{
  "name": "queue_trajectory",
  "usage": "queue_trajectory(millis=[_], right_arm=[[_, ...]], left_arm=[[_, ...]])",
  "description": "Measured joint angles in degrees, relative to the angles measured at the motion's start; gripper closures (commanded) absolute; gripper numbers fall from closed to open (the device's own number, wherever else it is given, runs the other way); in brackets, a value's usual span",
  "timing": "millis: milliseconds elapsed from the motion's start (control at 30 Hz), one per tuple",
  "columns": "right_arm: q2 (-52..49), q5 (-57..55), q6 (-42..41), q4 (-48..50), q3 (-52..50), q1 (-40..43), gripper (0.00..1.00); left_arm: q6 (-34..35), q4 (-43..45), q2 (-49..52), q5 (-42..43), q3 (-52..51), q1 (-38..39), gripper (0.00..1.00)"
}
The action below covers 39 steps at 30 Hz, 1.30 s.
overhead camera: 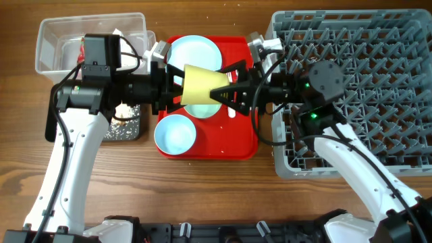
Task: Sort waste into correct bins and load items into the dishwasher rack
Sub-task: 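Hand the yellow cup from the left gripper to the right gripper, then place the yellow cup upside down in the dish rack with the right gripper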
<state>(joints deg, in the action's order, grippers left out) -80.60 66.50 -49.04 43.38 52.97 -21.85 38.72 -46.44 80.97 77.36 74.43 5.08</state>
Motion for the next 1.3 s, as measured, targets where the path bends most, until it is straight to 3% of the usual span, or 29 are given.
queue_trajectory(millis=[200, 300, 400, 433, 600, 667, 767, 867, 1000, 1200, 1300], right_arm=[[0.0, 2.0, -0.4, -0.1, 0.0, 4.3, 0.96], [0.0, 3.1, -0.2, -4.7, 0.1, 7.6, 0.96], [-0.1, 0.4, 5.6, -23.1, 0.6, 15.3, 0.96], [-0.1, -2.0, 8.5, -29.9, 0.8, 16.7, 0.96], [5.4, -27.2, 24.1, -66.0, 1.6, 17.6, 0.96], [7.7, -35.1, 26.3, -78.8, 7.0, 17.0, 0.96], [11.1, -50.8, 29.1, -95.4, 18.4, 16.5, 0.96], [11.2, -60.8, 29.9, -106.2, 19.7, 16.5, 0.96], [6.5, -65.3, 30.1, -116.5, 19.6, 16.5, 0.96], [3.9, -65.2, 31.4, -123.1, 19.5, 16.5, 0.96], [3.9, -65.0, 31.4, -121.9, 17.4, 16.5, 0.96]], left_arm=[[0.0, 0.5, 0.0, -0.8, 0.0, 0.0, 0.53], [-0.2, 0.6, 0.0, -4.3, 0.0, 0.0, 0.42], [-0.4, 0.4, 0.0, -15.5, 0.0, 0.0, 0.29], [-0.4, 0.0, 0.0, -21.2, 0.0, 0.0, 0.16], [-0.5, -3.7, 0.0, -53.5, 0.0, 0.0, 0.13], [-0.5, -3.7, 0.0, -59.6, 0.0, 0.0, 0.13], [-0.5, -3.7, 0.0, -63.2, 0.0, 0.0, 0.13], [-0.5, -3.6, 0.0, -64.3, 0.0, 0.0, 0.13], [-0.5, -3.7, 0.0, -64.7, 0.0, 0.0, 0.12], [-0.4, -3.7, 0.0, -64.7, 0.0, 0.0, 0.08], [-0.5, -3.7, 0.0, -64.8, 0.0, 0.0, 0.08]])
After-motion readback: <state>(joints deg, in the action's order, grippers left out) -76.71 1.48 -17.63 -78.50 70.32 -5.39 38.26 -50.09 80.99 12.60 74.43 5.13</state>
